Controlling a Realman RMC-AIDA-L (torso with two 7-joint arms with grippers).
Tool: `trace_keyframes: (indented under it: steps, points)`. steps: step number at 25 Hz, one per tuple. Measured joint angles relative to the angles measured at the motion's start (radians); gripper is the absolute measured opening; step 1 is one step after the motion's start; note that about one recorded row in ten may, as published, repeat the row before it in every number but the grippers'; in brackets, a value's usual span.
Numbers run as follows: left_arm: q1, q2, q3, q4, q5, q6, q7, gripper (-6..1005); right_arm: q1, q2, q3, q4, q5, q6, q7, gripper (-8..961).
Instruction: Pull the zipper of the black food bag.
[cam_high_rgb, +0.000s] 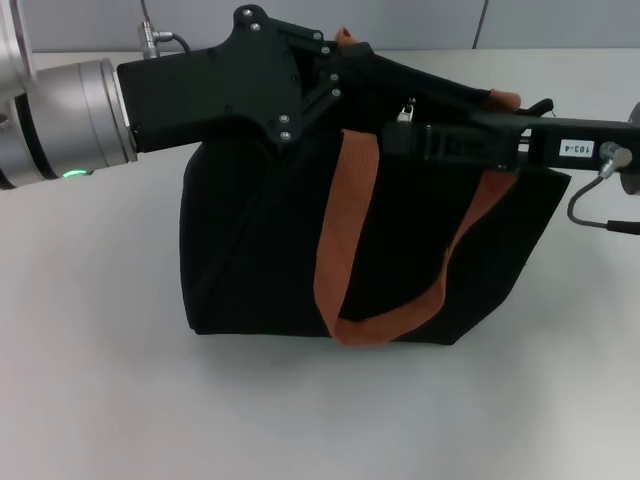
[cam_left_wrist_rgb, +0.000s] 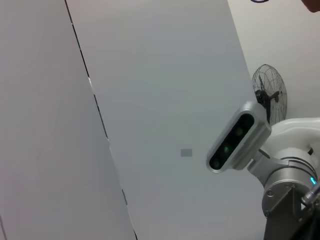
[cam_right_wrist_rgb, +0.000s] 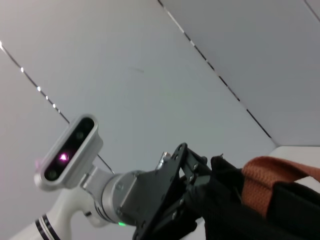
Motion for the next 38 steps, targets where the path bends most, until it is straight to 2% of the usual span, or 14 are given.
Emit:
trace_keyframes:
  steps: [2, 7, 15, 21, 31, 38]
  points:
    - [-0.001, 0.0, -0.001, 0.0, 0.0, 0.0, 0.0, 30, 0.005, -0.004, 0.002, 0.025, 0.022, 0.0, 0.0, 420]
    - [-0.002, 0.0, -0.003, -0.005, -0.002, 0.001, 0.004, 30, 0.008, -0.011, 0.0, 0.052, 0.051, 0.001, 0.002, 181]
    - [-0.004, 0.0, -0.003, -0.01, -0.003, 0.001, 0.012, 30, 0.028, -0.017, 0.0, 0.099, 0.049, 0.004, 0.006, 95]
    - [-0.004, 0.0, -0.003, -0.012, -0.003, 0.0, 0.012, 30, 0.028, -0.031, 0.003, 0.127, 0.053, 0.014, 0.025, 78]
    - [-0.004, -0.001, -0.001, -0.012, -0.003, 0.006, 0.012, 30, 0.029, -0.027, -0.002, 0.127, 0.048, 0.019, 0.051, 286]
    - [-0.004, -0.001, 0.003, -0.012, -0.003, 0.007, 0.012, 30, 0.03, -0.026, -0.007, 0.127, 0.047, 0.043, 0.085, 270]
